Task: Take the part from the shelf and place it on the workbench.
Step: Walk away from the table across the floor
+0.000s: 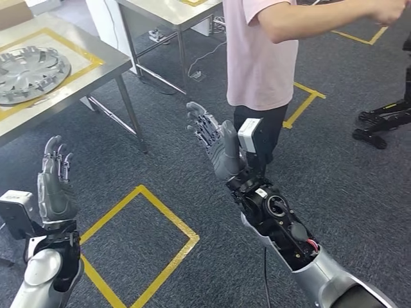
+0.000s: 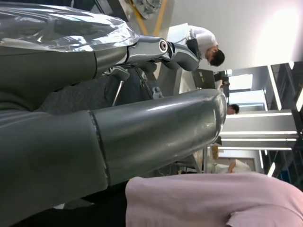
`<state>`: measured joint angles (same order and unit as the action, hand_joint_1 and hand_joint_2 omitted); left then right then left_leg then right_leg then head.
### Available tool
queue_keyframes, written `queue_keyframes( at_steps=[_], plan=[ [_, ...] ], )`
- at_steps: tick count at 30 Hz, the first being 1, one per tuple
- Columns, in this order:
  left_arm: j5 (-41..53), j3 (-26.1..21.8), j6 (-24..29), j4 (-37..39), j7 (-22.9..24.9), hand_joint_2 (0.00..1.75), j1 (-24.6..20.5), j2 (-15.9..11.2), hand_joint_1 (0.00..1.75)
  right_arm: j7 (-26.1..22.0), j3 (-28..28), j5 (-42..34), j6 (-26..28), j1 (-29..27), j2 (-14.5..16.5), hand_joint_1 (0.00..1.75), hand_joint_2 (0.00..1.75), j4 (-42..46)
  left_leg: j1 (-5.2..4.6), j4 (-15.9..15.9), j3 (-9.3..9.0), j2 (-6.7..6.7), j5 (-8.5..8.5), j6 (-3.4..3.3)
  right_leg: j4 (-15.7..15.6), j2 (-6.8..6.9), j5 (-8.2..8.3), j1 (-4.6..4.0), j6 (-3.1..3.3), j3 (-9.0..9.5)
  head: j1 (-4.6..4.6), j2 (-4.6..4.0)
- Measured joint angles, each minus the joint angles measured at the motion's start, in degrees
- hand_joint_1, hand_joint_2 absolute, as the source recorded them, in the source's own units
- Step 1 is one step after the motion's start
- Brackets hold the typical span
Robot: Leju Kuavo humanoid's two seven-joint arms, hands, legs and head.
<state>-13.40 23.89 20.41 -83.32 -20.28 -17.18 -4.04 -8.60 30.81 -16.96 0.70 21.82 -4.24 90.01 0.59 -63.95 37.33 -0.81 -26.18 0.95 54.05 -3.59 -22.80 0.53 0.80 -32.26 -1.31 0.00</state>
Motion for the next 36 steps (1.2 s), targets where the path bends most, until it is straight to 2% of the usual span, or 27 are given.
queue_keyframes(
  at_steps=[2,3,5,6,7,8,9,11,12,13,14,16,17,18,20,21,22,24,26,27,28,29,30,32,33,34,36],
  plan=[
    [0.00,-0.05,-0.01,-0.01,0.00,0.00,-0.13,0.00,0.00,-0.01,0.01,-0.15,0.00,0.02,0.00,0.00,0.00,0.00,0.15,7.47,-3.35,-1.86,2.84,-0.36,0.14,-1.11,0.02,-0.14,-0.38,-0.21,0.15,0.00],
    [0.00,-0.07,-0.02,-0.01,0.00,0.00,-0.17,0.01,0.00,-0.01,0.02,-0.16,0.00,0.02,0.00,0.00,0.00,0.00,0.13,9.04,-4.03,-2.38,3.14,-0.49,0.17,-1.60,0.03,-0.14,-0.66,-0.38,0.14,0.00],
    [-0.01,-0.07,-0.04,0.00,0.00,0.00,-0.22,0.05,0.00,-0.01,0.02,-0.18,0.00,-0.03,0.00,0.00,0.00,0.00,0.09,9.44,-4.21,-1.61,3.06,-0.83,0.12,-2.46,0.11,-0.06,-1.36,-0.68,0.02,0.00],
    [-0.01,-0.07,-0.04,0.00,0.00,0.00,-0.28,0.09,0.00,-0.02,-0.02,-0.18,0.01,-0.05,0.00,0.00,0.00,0.01,0.14,9.59,-4.34,-1.07,3.12,-1.12,0.40,-2.00,-0.14,-0.05,-1.67,-0.85,-0.01,0.00],
    [-0.01,-0.07,-0.04,-0.01,-0.01,0.00,-0.37,0.12,0.00,-0.02,-0.04,-0.18,0.01,-0.05,0.00,0.00,0.00,0.01,0.23,9.76,-4.47,-0.51,3.19,-1.46,1.46,-0.93,-0.90,-0.10,-1.95,-1.42,-0.21,0.00],
    [-0.01,-0.07,-0.04,-0.01,-0.01,0.00,-0.42,0.14,0.00,-0.03,-0.07,-0.18,0.01,-0.04,0.00,0.00,0.00,0.02,0.32,9.92,-4.61,0.04,3.24,-1.75,3.76,0.44,-2.31,-0.14,-2.17,-2.50,-0.52,0.00],
    [-0.01,-0.07,-0.05,-0.01,-0.01,0.00,-0.44,0.15,0.00,-0.04,-0.07,-0.18,0.01,-0.06,0.00,0.00,0.00,0.02,0.26,9.94,-4.68,0.56,3.19,-1.96,7.39,1.88,-4.24,-0.11,-2.35,-4.14,-0.84,0.00],
    [-0.02,-0.07,-0.08,-0.01,-0.01,0.00,-0.35,0.15,0.00,-0.02,-0.03,-0.18,0.00,-0.22,0.00,0.00,0.00,0.01,0.19,9.90,-4.74,1.64,3.05,-2.15,15.78,2.95,-7.68,0.07,-2.71,-8.00,-1.37,0.00],
    [-0.03,-0.07,-0.13,0.00,-0.01,0.00,-0.30,0.15,0.00,0.00,-0.01,-0.18,0.00,-0.33,0.00,0.00,0.00,0.01,0.18,9.89,-4.78,2.19,2.97,-2.14,18.04,3.12,-8.10,0.15,-2.83,-9.04,-1.51,0.00],
    [-0.04,-0.07,-0.16,0.00,-0.01,0.00,-0.27,0.15,0.00,0.01,-0.01,-0.18,0.00,-0.40,-0.01,0.00,0.00,0.00,0.18,9.87,-4.89,2.74,2.86,-2.08,17.86,3.27,-7.36,0.20,-2.89,-8.91,-1.72,0.00],
    [-0.04,-0.07,-0.20,0.00,-0.01,0.00,-0.25,0.15,0.00,0.01,-0.03,-0.18,0.01,-0.43,-0.01,0.00,0.00,0.01,0.19,9.83,-5.07,3.24,2.71,-1.97,15.11,3.55,-5.62,0.23,-2.86,-7.53,-1.98,0.00],
    [-0.04,-0.07,-0.22,0.00,0.00,0.00,-0.27,0.15,0.00,0.01,-0.06,-0.18,0.01,-0.38,-0.02,0.00,0.00,0.03,0.03,9.71,-5.52,4.20,2.27,-1.57,6.30,5.29,-1.97,-0.04,-2.58,-3.12,-2.55,0.00],
    [-0.04,-0.07,-0.22,0.00,-0.01,0.00,-0.30,0.15,0.00,-0.01,-0.04,-0.18,0.01,-0.35,-0.01,0.00,0.00,0.05,-0.15,9.60,-5.60,4.62,2.11,-1.35,3.05,6.10,-1.03,-0.22,-2.24,-1.41,-2.71,0.00],
    [-0.04,-0.07,-0.22,0.00,-0.01,0.00,-0.32,0.15,0.00,-0.01,-0.01,-0.18,0.00,-0.34,-0.01,0.00,0.00,0.06,-0.36,9.50,-5.61,5.07,2.02,-1.15,1.26,6.63,-0.76,-0.41,-1.92,-0.50,-2.67,0.00],
    [-0.04,-0.07,-0.22,0.00,-0.01,0.00,-0.38,0.16,0.00,-0.01,-0.02,-0.18,0.01,-0.39,-0.01,0.00,0.00,0.07,-0.59,9.42,-5.59,6.08,1.99,-0.77,0.93,5.96,-0.85,-0.57,-1.22,-0.35,-2.38,0.00],
    [-0.04,-0.07,-0.22,-0.01,0.00,0.00,-0.42,0.17,0.00,0.00,-0.03,-0.18,0.01,-0.42,-0.01,0.00,0.00,0.11,-0.51,9.22,-5.65,6.00,1.71,-0.47,0.83,5.41,-0.72,-0.51,-0.93,-0.38,-2.25,0.00],
    [-0.03,-0.07,-0.22,-0.01,-0.01,0.00,-0.49,0.17,0.00,-0.02,-0.05,-0.18,0.01,-0.39,-0.01,0.00,0.00,0.18,-0.37,8.40,-5.40,5.28,0.99,-0.15,0.70,4.87,-0.57,-0.39,-0.60,-0.36,-2.11,0.00],
    [-0.02,-0.08,-0.22,-0.01,-0.02,0.00,-0.55,0.17,0.00,-0.04,-0.01,-0.18,-0.01,-0.26,0.00,0.00,0.00,0.28,-0.09,3.09,-3.02,2.72,-2.12,0.37,0.47,3.87,-0.28,-0.12,-0.02,-0.36,-1.49,0.00],
    [-0.03,-0.08,-0.22,0.01,-0.02,0.00,-0.38,0.15,0.00,-0.01,0.02,-0.18,-0.01,-0.27,0.00,0.00,0.00,0.28,-0.05,-5.18,1.21,1.39,-5.52,0.55,0.47,2.79,-0.14,-0.14,0.29,-0.58,-0.69,0.00],
    [-0.04,-0.07,-0.22,0.02,-0.02,0.00,-0.25,0.14,0.00,0.01,0.04,-0.18,-0.01,-0.34,0.00,0.00,0.00,0.27,-0.06,-7.87,2.75,1.24,-6.09,0.55,0.47,2.18,-0.09,-0.18,0.36,-0.66,-0.45,0.00],
    [-0.05,-0.07,-0.22,0.02,-0.02,0.00,-0.16,0.13,0.00,0.03,0.04,-0.19,0.00,-0.40,0.00,0.00,0.00,0.27,-0.07,-8.37,3.24,1.16,-5.49,0.45,0.49,1.52,-0.05,-0.22,0.38,-0.69,-0.31,0.00],
    [-0.06,-0.07,-0.24,0.02,-0.02,0.00,-0.13,0.13,0.00,0.06,0.05,-0.19,0.00,-0.44,0.00,0.00,0.00,0.27,-0.08,-6.36,2.49,1.00,-3.78,0.24,0.49,0.83,0.00,-0.26,0.37,-0.67,-0.19,0.00],
    [-0.07,-0.08,-0.26,0.02,-0.02,0.00,-0.15,0.13,0.00,0.09,0.05,-0.19,0.00,-0.45,0.00,0.00,0.00,0.27,-0.09,-2.36,0.71,0.50,-1.39,-0.08,0.50,0.16,0.04,-0.29,0.32,-0.61,-0.07,0.00],
    [-0.06,-0.10,-0.30,0.02,-0.02,0.00,-0.24,0.12,0.00,0.11,0.05,-0.19,0.01,-0.42,0.00,0.00,0.00,0.28,-0.06,6.01,-3.07,-1.58,2.10,-0.79,0.56,-0.99,0.14,-0.32,0.09,-0.67,0.05,0.00],
    [-0.05,-0.11,-0.31,0.01,0.00,0.00,-0.25,0.12,0.00,0.13,0.05,-0.19,0.01,-0.42,0.00,0.00,0.00,0.28,-0.12,8.35,-4.10,-2.27,2.78,-0.96,0.59,-1.48,0.22,-0.26,-0.14,-0.85,0.05,0.00],
    [-0.04,-0.11,-0.31,0.00,0.02,0.00,-0.25,0.13,0.00,0.15,0.07,-0.20,0.02,-0.44,0.00,0.00,0.00,0.28,-0.19,9.29,-4.47,-2.55,2.83,-1.03,0.56,-1.96,0.34,-0.14,-0.47,-1.06,0.03,0.00],
    [-0.02,-0.11,-0.27,-0.04,0.06,0.00,-0.26,0.16,0.00,0.20,0.06,-0.20,0.04,-0.53,0.00,0.00,0.00,0.31,-0.14,9.74,-4.66,-1.48,3.05,-1.18,0.45,-2.71,0.51,0.02,-1.19,-1.38,0.06,0.00]
  ],
)
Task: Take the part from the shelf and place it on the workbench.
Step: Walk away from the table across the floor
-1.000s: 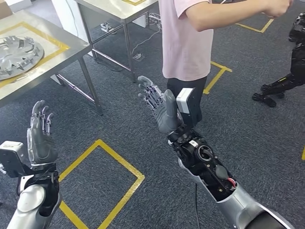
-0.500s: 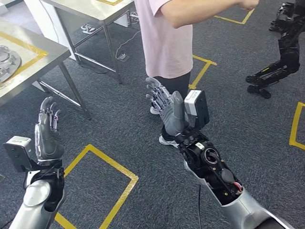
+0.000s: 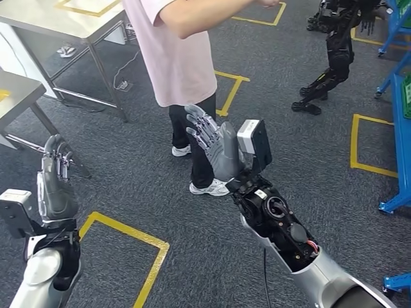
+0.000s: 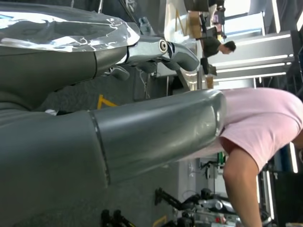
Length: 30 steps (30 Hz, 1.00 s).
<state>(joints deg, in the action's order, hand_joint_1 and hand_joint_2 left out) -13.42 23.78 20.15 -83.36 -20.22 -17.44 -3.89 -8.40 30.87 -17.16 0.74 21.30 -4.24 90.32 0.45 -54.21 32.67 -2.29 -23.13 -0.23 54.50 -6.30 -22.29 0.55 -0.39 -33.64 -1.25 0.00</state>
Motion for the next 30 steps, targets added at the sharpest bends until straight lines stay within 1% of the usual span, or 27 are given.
queue_keyframes(
  at_steps=[1,2,4,5,6,7,8,9,10,11,12,13,15,16,17,18,19,20,21,22,23,24,26,27,28,29,30],
  plan=[
    [0.01,0.00,0.02,-0.04,0.01,0.00,-0.01,0.02,0.00,-0.01,-0.02,0.00,0.02,-0.01,0.00,0.00,0.00,0.03,0.20,0.32,-0.20,0.52,0.14,-0.22,0.44,0.56,-0.38,-0.10,-0.31,-0.30,-0.06,0.00],
    [0.01,0.00,0.04,-0.08,0.01,0.00,-0.03,0.05,0.00,-0.01,-0.04,0.00,0.04,0.03,0.00,0.00,0.00,0.05,0.40,0.65,-0.41,1.13,0.27,-0.45,1.96,1.68,-1.41,-0.21,-0.57,-1.04,-0.30,0.00],
    [0.02,0.00,0.05,-0.13,0.03,0.00,0.05,0.10,0.00,-0.02,-0.04,0.00,0.07,0.06,0.00,0.00,0.00,0.06,0.49,0.93,-0.63,2.28,0.34,-0.74,8.94,4.51,-5.11,-0.22,-1.09,-4.22,-0.96,0.00],
    [0.02,0.00,0.05,-0.14,0.07,0.00,0.12,0.13,0.00,-0.01,-0.02,0.00,0.07,-0.01,0.00,0.00,0.00,0.05,0.45,0.92,-0.62,2.87,0.32,-0.78,13.28,5.26,-6.94,-0.04,-1.35,-6.16,-1.24,0.00],
    [0.02,0.00,0.05,-0.14,0.10,0.00,0.20,0.13,0.00,0.01,-0.01,0.00,0.07,-0.13,0.00,0.00,0.00,0.04,0.45,0.91,-0.61,3.45,0.30,-0.77,16.54,5.60,-7.99,0.18,-1.60,-7.62,-1.40,0.00],
    [0.02,0.00,0.05,-0.13,0.14,0.00,0.26,0.13,0.00,0.02,0.01,0.00,0.07,-0.23,0.00,0.00,0.00,0.04,0.48,0.88,-0.61,4.02,0.25,-0.72,17.72,5.82,-7.96,0.38,-1.83,-8.10,-1.56,0.00],
    [0.02,0.00,0.05,-0.13,0.16,0.00,0.29,0.14,0.00,0.03,0.00,0.00,0.09,-0.29,0.00,0.00,0.00,0.04,0.53,0.85,-0.65,4.54,0.18,-0.61,16.30,6.07,-6.80,0.56,-2.01,-7.29,-1.77,0.00],
    [0.02,0.00,0.05,-0.13,0.17,0.00,0.30,0.14,0.00,0.04,-0.01,0.00,0.11,-0.29,0.00,0.00,0.00,0.04,0.59,0.76,-0.74,5.05,0.06,-0.43,12.66,6.60,-4.86,0.70,-2.12,-5.36,-2.04,0.00],
    [0.02,0.00,0.05,-0.14,0.18,0.00,0.28,0.15,0.00,0.05,-0.02,0.00,0.13,-0.25,0.00,0.00,0.00,0.04,0.56,0.65,-0.83,5.50,-0.11,-0.17,8.07,7.82,-3.12,0.70,-2.17,-3.04,-2.38,0.00],
    [0.02,0.00,0.05,-0.15,0.18,0.00,0.26,0.15,0.00,0.05,0.00,0.00,0.14,-0.20,0.01,0.00,0.00,0.05,0.40,0.45,-0.84,5.91,-0.29,0.11,4.07,8.96,-1.89,0.52,-1.99,-0.89,-2.73,0.00],
    [0.03,0.00,0.05,-0.16,0.19,0.00,0.24,0.15,0.00,0.05,0.03,0.00,0.14,-0.19,0.01,0.00,0.00,0.07,0.19,0.32,-0.83,6.32,-0.40,0.40,1.45,9.85,-1.31,0.37,-1.69,0.47,-2.81,0.00],
    [0.03,0.00,0.05,-0.17,0.19,0.00,0.23,0.15,0.00,0.06,0.05,0.00,0.18,-0.22,0.02,0.00,0.00,0.08,-0.03,0.23,-0.79,6.75,-0.46,0.65,0.38,10.25,-1.34,0.17,-1.34,0.97,-2.70,0.00],
    [0.03,0.00,0.05,-0.19,0.21,0.00,0.23,0.15,0.00,0.07,0.04,0.00,0.28,-0.35,0.03,0.00,0.00,0.12,-0.11,0.24,-0.82,7.87,-0.54,1.18,0.25,9.09,-1.19,0.02,-0.46,0.93,-2.19,0.00],
    [0.03,0.00,0.05,-0.21,0.21,0.00,0.20,0.15,0.00,0.06,0.03,0.00,0.34,-0.37,0.04,0.00,0.00,0.21,0.03,-0.15,-0.78,7.72,-0.98,1.48,0.12,8.45,-1.01,0.03,-0.08,0.91,-2.02,0.00],
    [0.03,0.00,0.05,-0.24,0.21,0.00,0.17,0.15,0.00,0.05,0.02,0.00,0.37,-0.32,0.05,0.00,0.00,0.30,0.21,-1.51,-0.28,6.92,-2.02,1.76,-0.01,7.85,-0.83,0.11,0.32,0.91,-1.84,0.00],
    [0.04,0.00,0.05,-0.27,0.21,0.00,0.15,0.15,0.00,0.03,0.02,0.00,0.37,-0.27,0.07,0.00,0.00,0.39,0.34,-4.15,0.83,5.68,-3.66,1.97,-0.14,7.29,-0.65,0.24,0.67,0.92,-1.54,0.00],
    [0.04,-0.01,0.05,-0.28,0.20,0.00,0.18,0.14,0.00,0.02,0.03,0.00,0.38,-0.27,0.08,0.00,0.00,0.45,0.46,-8.04,2.56,4.18,-5.69,2.09,-0.17,6.77,-0.55,0.28,0.88,0.82,-1.12,0.00],
    [0.04,-0.01,0.05,-0.28,0.20,0.00,0.28,0.12,0.00,0.03,0.03,0.00,0.38,-0.30,0.08,0.00,0.00,0.45,0.48,-12.52,4.74,3.26,-7.64,2.13,-0.16,6.19,-0.48,0.27,1.05,0.71,-0.74,0.00],
    [0.04,-0.02,0.05,-0.28,0.21,0.00,0.42,0.09,0.00,0.04,0.05,0.00,0.38,-0.39,0.09,0.00,0.00,0.45,0.47,-16.25,6.66,2.82,-8.87,2.15,-0.16,5.56,-0.44,0.23,1.13,0.62,-0.45,0.00],
    [0.03,-0.02,0.05,-0.27,0.21,0.00,0.55,0.07,0.00,0.05,0.06,0.00,0.39,-0.46,0.09,0.00,0.00,0.45,0.47,-18.15,7.78,2.64,-9.03,2.10,-0.15,4.88,-0.40,0.17,1.16,0.58,-0.27,0.00],
    [0.03,-0.02,0.05,-0.27,0.22,0.00,0.62,0.04,0.00,0.07,0.06,0.00,0.39,-0.51,0.09,0.00,0.00,0.45,0.47,-17.67,7.75,2.54,-8.05,1.96,-0.15,4.18,-0.37,0.13,1.17,0.58,-0.15,0.00],
    [0.02,-0.02,0.05,-0.27,0.22,0.00,0.62,0.03,0.00,0.07,0.06,0.00,0.39,-0.53,0.09,0.00,0.00,0.45,0.47,-14.72,6.49,2.32,-6.08,1.74,-0.14,3.49,-0.34,0.11,1.15,0.64,-0.06,0.00],
    [0.02,-0.02,0.01,-0.28,0.22,0.00,0.46,0.01,0.00,0.07,0.05,0.00,0.39,-0.49,0.09,0.00,0.00,0.45,0.51,-5.93,2.44,0.51,-1.97,1.17,-0.07,2.28,-0.30,0.00,0.93,0.63,0.10,0.00],
    [0.03,-0.02,-0.04,-0.28,0.22,0.00,0.36,0.00,0.00,0.08,0.06,0.00,0.39,-0.48,0.09,0.00,0.00,0.45,0.52,-2.63,0.97,-0.35,-0.82,1.00,-0.01,1.75,-0.25,-0.02,0.71,0.48,0.11,0.00],
    [0.03,-0.01,-0.09,-0.28,0.23,0.00,0.30,-0.01,0.00,0.08,0.07,0.00,0.39,-0.47,0.09,0.00,0.00,0.45,0.48,-0.83,0.22,-0.98,-0.41,0.90,0.03,1.25,-0.20,-0.02,0.42,0.28,0.08,0.00],
    [0.03,-0.01,-0.13,-0.28,0.24,0.00,0.26,0.00,0.00,0.09,0.07,0.00,0.40,-0.48,0.09,0.00,0.00,0.45,0.39,-0.28,0.03,-1.03,-0.49,0.84,0.01,0.74,-0.11,0.03,0.05,0.07,0.04,0.00],
    [0.03,0.00,-0.15,-0.28,0.25,0.00,0.22,0.01,0.00,0.09,0.05,0.00,0.40,-0.51,0.09,0.00,0.00,0.46,0.42,-0.16,0.01,-0.48,-0.41,0.71,-0.08,0.24,0.00,0.12,-0.33,-0.08,-0.02,0.00]
  ],
)
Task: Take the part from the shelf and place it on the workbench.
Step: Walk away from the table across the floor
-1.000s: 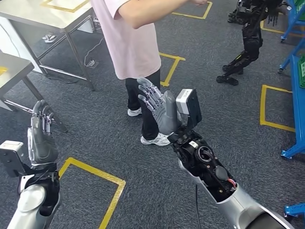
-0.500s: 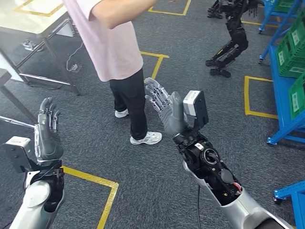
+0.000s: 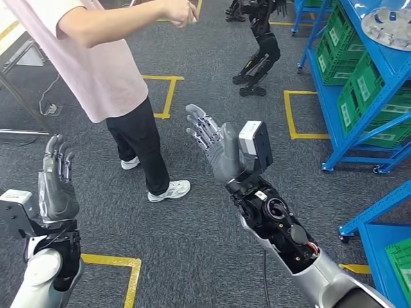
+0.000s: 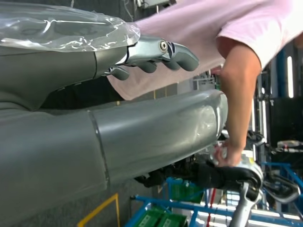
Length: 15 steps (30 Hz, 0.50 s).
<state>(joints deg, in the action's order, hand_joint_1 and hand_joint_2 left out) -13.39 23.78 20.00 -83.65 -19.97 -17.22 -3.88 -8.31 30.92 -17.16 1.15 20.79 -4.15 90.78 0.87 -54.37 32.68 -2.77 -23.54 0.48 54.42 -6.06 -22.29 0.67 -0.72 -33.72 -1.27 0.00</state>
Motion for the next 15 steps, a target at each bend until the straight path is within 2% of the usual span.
queue_keyframes(
  at_steps=[1,2,3,4,5,6,7,8,9,10,12,13,14,15],
  plan=[
    [-0.01,0.00,-0.01,0.00,0.01,0.00,-0.06,0.01,0.00,-0.01,-0.03,0.00,0.01,-0.04,0.00,0.00,0.00,0.02,0.06,0.18,-0.13,0.51,0.09,-0.24,0.18,0.22,-0.13,0.03,-0.31,-0.17,-0.01,0.00],
    [-0.01,0.00,-0.03,0.00,0.01,0.00,-0.15,0.02,0.00,-0.01,-0.07,0.00,0.03,-0.02,0.00,0.00,0.00,0.03,0.16,0.38,-0.30,1.06,0.18,-0.54,1.08,1.16,-0.78,-0.01,-0.61,-0.68,-0.18,0.00],
    [-0.01,0.00,-0.10,0.00,0.01,0.00,-0.22,0.04,0.00,-0.01,-0.10,0.00,0.05,0.04,0.00,0.00,0.00,0.04,0.27,0.58,-0.47,1.66,0.26,-0.84,3.33,2.47,-2.14,-0.07,-0.88,-1.74,-0.50,0.00],
    [-0.01,0.00,-0.18,0.00,0.00,0.00,-0.25,0.06,0.00,-0.02,-0.11,-0.01,0.07,0.08,0.00,0.00,0.00,0.04,0.22,0.64,-0.57,2.22,0.25,-1.03,6.88,4.01,-4.04,-0.03,-1.07,-3.35,-0.83,0.00],
    [-0.02,0.00,-0.27,0.00,0.00,0.00,-0.24,0.08,0.00,-0.01,-0.11,-0.01,0.08,0.11,0.00,0.00,0.00,0.04,0.15,0.63,-0.60,2.75,0.20,-1.18,11.29,4.99,-6.11,-0.01,-1.30,-5.39,-1.20,0.00],
    [-0.02,0.00,-0.36,0.01,0.01,0.00,-0.21,0.08,0.00,0.01,-0.11,-0.01,0.10,0.06,0.00,0.00,0.00,0.04,0.10,0.62,-0.61,3.34,0.15,-1.23,15.40,5.40,-7.68,0.07,-1.48,-7.25,-1.45,0.00],
    [-0.03,0.00,-0.47,0.01,0.01,0.00,-0.19,0.09,0.00,0.04,-0.10,-0.01,0.14,-0.01,0.00,0.00,0.00,0.04,0.07,0.61,-0.63,3.87,0.10,-1.23,17.87,5.57,-8.28,0.13,-1.60,-8.40,-1.60,0.00],
    [-0.04,0.00,-0.60,0.02,0.02,0.00,-0.19,0.09,0.00,0.08,-0.11,0.00,0.20,-0.06,-0.01,0.00,0.00,0.04,0.07,0.59,-0.69,4.44,0.02,-1.19,17.97,5.70,-7.74,0.18,-1.65,-8.39,-1.79,0.00],
    [-0.04,0.00,-0.72,0.02,0.02,0.00,-0.22,0.11,0.00,0.13,-0.13,0.00,0.30,-0.08,-0.01,0.00,0.00,0.04,0.07,0.57,-0.83,4.97,-0.11,-1.08,15.49,5.93,-6.14,0.22,-1.62,-7.10,-2.04,0.00],
    [-0.05,0.00,-0.85,0.02,0.02,0.00,-0.28,0.13,0.00,0.19,-0.14,0.01,0.39,-0.07,-0.02,0.00,0.00,0.05,0.06,0.54,-1.02,5.47,-0.28,-0.91,11.28,6.53,-4.00,0.24,-1.51,-4.93,-2.32,0.00],
    [-0.05,0.00,-0.98,0.02,0.01,0.00,-0.53,0.14,0.00,0.32,-0.14,0.02,0.56,0.01,-0.02,0.00,0.00,0.13,-0.27,0.38,-1.26,6.31,-0.64,-0.40,3.36,8.69,-1.34,-0.14,-1.04,-0.78,-2.82,0.00],
    [-0.05,0.00,-1.04,0.02,-0.01,0.00,-0.67,0.14,0.00,0.38,-0.11,0.02,0.61,0.03,-0.02,0.00,0.00,0.20,-0.48,0.30,-1.27,6.73,-0.74,-0.16,1.38,9.40,-0.97,-0.34,-0.70,0.22,-2.79,0.00],
    [-0.05,0.00,-1.14,0.02,-0.02,0.00,-0.78,0.15,0.00,0.45,-0.10,0.02,0.67,0.03,-0.03,0.00,0.00,0.27,-0.68,0.26,-1.25,7.20,-0.77,0.04,0.74,9.56,-1.12,-0.57,-0.33,0.48,-2.64,0.00],
    [-0.05,0.00,-1.26,0.02,-0.02,0.00,-0.84,0.15,0.00,0.51,-0.11,0.02,0.74,0.02,-0.03,0.00,0.00,0.33,-0.70,0.29,-1.27,7.79,-0.76,0.24,0.65,8.96,-1.03,-0.66,0.10,0.43,-2.46,0.00]
  ],
)
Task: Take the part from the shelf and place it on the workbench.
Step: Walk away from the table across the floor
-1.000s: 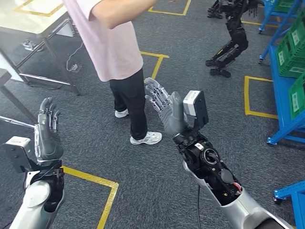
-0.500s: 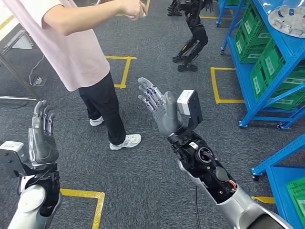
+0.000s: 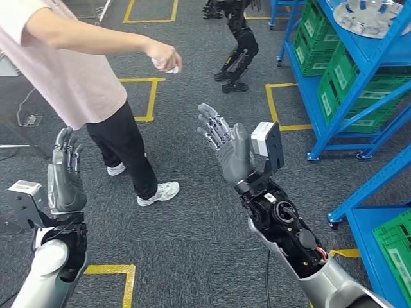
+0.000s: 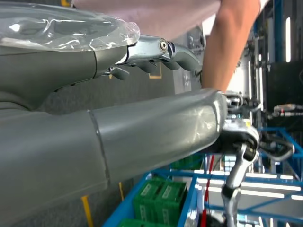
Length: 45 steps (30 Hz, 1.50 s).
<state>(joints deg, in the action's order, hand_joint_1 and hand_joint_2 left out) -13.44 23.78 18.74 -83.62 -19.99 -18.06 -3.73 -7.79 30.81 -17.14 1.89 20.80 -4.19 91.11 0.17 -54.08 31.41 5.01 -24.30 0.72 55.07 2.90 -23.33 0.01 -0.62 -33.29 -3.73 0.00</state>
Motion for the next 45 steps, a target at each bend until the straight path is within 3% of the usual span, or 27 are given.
queue_keyframes(
  at_steps=[1,3,6,7,8,9,12,14,16,18,21,22,23,24,25,27,29,31,33,34,36,38,39,40,42,43,45],
  plan=[
    [0.00,0.00,-0.12,0.01,-0.01,0.00,-0.05,0.00,0.00,0.03,-0.01,0.00,0.06,-0.03,-0.01,0.00,0.00,0.06,0.06,-0.02,-0.06,0.35,-0.18,0.28,-0.13,-0.61,0.11,0.04,0.35,-0.01,0.16,0.00],
    [0.00,0.00,-0.25,0.02,-0.03,0.00,-0.24,0.00,0.00,0.05,-0.01,0.01,0.11,0.07,-0.01,0.00,0.00,0.16,0.32,-2.22,0.72,-1.02,-1.92,0.83,-0.43,-1.79,0.39,0.18,1.05,0.08,0.50,0.00],
    [0.00,0.00,-0.28,0.15,-0.07,0.00,-0.32,0.01,0.00,0.12,0.04,0.02,0.14,0.15,-0.01,0.00,0.00,0.20,0.43,-13.71,6.28,-4.19,-7.16,1.03,-0.57,-3.47,0.66,0.28,1.58,-0.04,1.61,0.00],
    [0.00,0.00,-0.29,0.25,-0.07,0.00,-0.23,0.00,0.00,0.16,0.06,0.02,0.16,0.10,-0.01,0.00,0.00,0.20,0.39,-16.86,8.04,-4.50,-7.90,0.95,-0.56,-4.11,0.70,0.21,1.65,-0.08,1.88,0.00],
    [0.00,0.00,-0.29,0.34,-0.07,0.00,-0.16,-0.01,0.00,0.20,0.07,0.02,0.19,0.05,-0.01,0.00,0.00,0.19,0.34,-17.90,8.84,-4.66,-7.51,0.80,-0.56,-4.78,0.74,0.12,1.69,-0.07,2.07,0.00],
    [0.00,0.00,-0.29,0.41,-0.07,0.00,-0.14,-0.01,0.00,0.22,0.07,0.02,0.21,0.03,-0.01,0.00,0.00,0.19,0.30,-16.51,8.46,-4.80,-6.04,0.55,-0.56,-5.46,0.76,0.04,1.72,-0.02,2.18,0.00],
    [0.01,-0.01,-0.29,0.46,-0.07,0.00,-0.35,-0.01,0.00,0.22,0.07,0.02,0.23,0.11,-0.01,0.00,0.00,0.20,0.19,-4.29,3.14,-7.02,-0.17,-0.59,-0.49,-7.27,0.81,-0.13,1.62,0.06,2.39,0.00],
    [0.02,-0.02,-0.31,0.46,-0.06,0.00,-0.44,0.01,0.00,0.22,0.07,0.02,0.23,0.13,-0.01,0.00,0.00,0.20,0.05,-0.40,1.45,-8.03,0.74,-0.85,-0.47,-8.25,0.95,0.01,1.20,-0.27,2.41,0.00],
    [0.03,-0.02,-0.31,0.46,-0.06,0.00,-0.50,0.04,0.00,0.22,0.04,0.02,0.27,0.07,-0.02,0.00,0.00,0.21,0.05,0.11,1.17,-7.12,0.87,-0.98,-0.56,-9.06,1.09,0.22,0.54,-0.59,2.42,0.00],
    [0.04,-0.02,-0.31,0.46,-0.06,0.00,-0.63,0.10,0.00,0.21,-0.02,0.02,0.34,0.09,-0.03,0.00,0.00,0.27,0.33,0.70,0.72,-6.01,1.10,-1.43,1.29,-7.62,-0.23,0.04,-0.03,-1.60,2.15,0.00],
    [0.04,-0.02,-0.31,0.46,-0.07,0.00,-0.67,0.19,0.00,0.22,-0.02,0.02,0.40,0.07,-0.03,0.00,0.00,0.35,0.35,0.95,0.44,-4.41,1.09,-1.84,12.60,-4.09,-5.75,0.22,-0.75,-6.68,1.27,0.00],
    [0.04,-0.02,-0.31,0.47,-0.06,0.00,-0.63,0.20,0.00,0.22,0.00,0.02,0.40,-0.03,-0.03,0.00,0.00,0.36,0.34,0.94,0.43,-3.87,1.05,-1.83,16.04,-3.68,-6.89,0.44,-0.95,-8.27,1.09,0.00],
    [0.04,-0.02,-0.31,0.48,-0.06,0.00,-0.60,0.22,0.00,0.23,0.00,0.02,0.43,-0.12,-0.03,0.00,0.00,0.36,0.34,0.92,0.41,-3.36,0.98,-1.78,17.48,-3.45,-7.00,0.67,-1.14,-8.93,0.93,0.00],
    [0.04,-0.02,-0.31,0.48,-0.05,0.00,-0.57,0.24,0.00,0.23,-0.01,0.02,0.45,-0.16,-0.03,0.00,0.00,0.36,0.37,0.89,0.33,-2.86,0.89,-1.66,16.35,-3.20,-5.94,0.88,-1.28,-8.31,0.68,0.00],
    [0.04,-0.02,-0.32,0.48,-0.05,0.00,-0.57,0.26,0.00,0.23,-0.01,0.02,0.46,-0.16,-0.03,0.00,0.00,0.36,0.40,0.83,0.19,-2.37,0.73,-1.49,12.86,-2.72,-4.00,1.03,-1.36,-6.52,0.42,0.00],
    [0.04,-0.02,-0.33,0.48,-0.05,0.00,-0.58,0.29,0.00,0.22,-0.01,-0.01,0.49,-0.09,-0.03,0.00,0.00,0.37,0.23,0.57,-0.05,-1.53,0.31,-0.94,4.09,-0.50,-0.72,0.87,-1.34,-1.98,-0.13,0.00],
    [0.04,-0.02,-0.33,0.48,-0.07,0.00,-0.58,0.30,0.00,0.21,0.01,-0.02,0.51,-0.12,-0.04,0.00,0.00,0.37,-0.14,0.34,-0.03,-0.73,0.10,-0.43,0.02,0.80,0.07,0.52,-0.83,0.09,-0.14,0.00],
    [0.04,-0.02,-0.33,0.48,-0.07,0.00,-0.55,0.31,0.00,0.21,0.02,-0.02,0.54,-0.24,-0.05,0.00,0.00,0.38,-0.24,0.32,-0.03,0.38,0.02,0.01,-0.15,-0.23,0.15,0.31,-0.06,0.05,0.26,0.00],
    [0.04,-0.02,-0.33,0.48,-0.10,0.00,-0.56,0.32,0.00,0.16,0.02,-0.03,0.55,-0.22,-0.05,0.00,0.00,0.45,0.07,-1.23,0.42,-0.43,-1.32,0.56,-0.42,-1.44,0.44,0.35,0.70,0.11,0.59,0.00],
    [0.04,-0.02,-0.31,0.48,-0.14,0.00,-0.54,0.32,0.00,0.14,0.03,-0.03,0.54,-0.15,-0.05,0.00,0.00,0.48,0.21,-3.71,1.48,-1.61,-2.81,0.78,-0.56,-1.99,0.58,0.46,1.06,0.16,0.85,0.00],
    [0.04,-0.02,-0.19,0.49,-0.20,0.00,-0.29,0.30,0.00,0.12,0.05,-0.04,0.49,-0.15,-0.04,0.00,0.00,0.49,0.35,-11.84,5.44,-4.02,-6.58,0.99,-0.61,-3.09,0.75,0.52,1.53,0.01,1.61,0.00],
    [0.04,-0.02,0.10,0.50,-0.19,0.00,0.16,0.25,0.00,0.11,0.08,-0.05,0.45,-0.33,-0.03,0.00,0.00,0.48,0.34,-17.73,8.76,-4.66,-8.03,0.99,-0.59,-4.40,0.82,0.44,1.67,-0.10,2.13,0.00],
    [0.04,-0.02,0.25,0.50,-0.17,0.00,0.32,0.23,0.00,0.11,0.09,-0.07,0.44,-0.39,-0.03,0.00,0.00,0.48,0.34,-17.42,8.89,-4.76,-7.09,0.88,-0.57,-5.11,0.84,0.41,1.68,-0.10,2.25,0.00],
    [0.04,-0.02,0.38,0.49,-0.16,0.00,0.41,0.21,0.00,0.10,0.09,-0.08,0.44,-0.42,-0.03,0.00,0.00,0.47,0.34,-14.68,7.80,-4.96,-5.16,0.69,-0.55,-5.79,0.86,0.40,1.67,-0.05,2.34,0.00],
    [0.04,-0.02,0.54,0.48,-0.13,0.00,0.43,0.17,0.00,0.07,0.08,-0.09,0.42,-0.41,-0.03,0.00,0.00,0.48,0.41,-5.92,3.79,-6.70,-1.01,0.20,-0.45,-6.99,0.89,0.32,1.50,-0.05,2.49,0.00],
    [0.05,-0.02,0.59,0.47,-0.11,0.00,0.44,0.16,0.00,0.06,0.08,-0.09,0.40,-0.41,-0.03,0.00,0.00,0.49,0.43,-2.61,2.27,-7.54,0.13,0.05,-0.39,-7.54,0.94,0.32,1.30,-0.16,2.50,0.00],
    [0.07,-0.02,0.65,0.45,-0.07,0.00,0.50,0.15,0.00,0.06,0.10,-0.09,0.38,-0.45,-0.03,0.00,0.00,0.49,0.31,-0.13,1.20,-8.17,0.45,-0.13,-0.41,-8.53,1.11,0.47,0.66,-0.51,2.46,0.00]
  ],
)
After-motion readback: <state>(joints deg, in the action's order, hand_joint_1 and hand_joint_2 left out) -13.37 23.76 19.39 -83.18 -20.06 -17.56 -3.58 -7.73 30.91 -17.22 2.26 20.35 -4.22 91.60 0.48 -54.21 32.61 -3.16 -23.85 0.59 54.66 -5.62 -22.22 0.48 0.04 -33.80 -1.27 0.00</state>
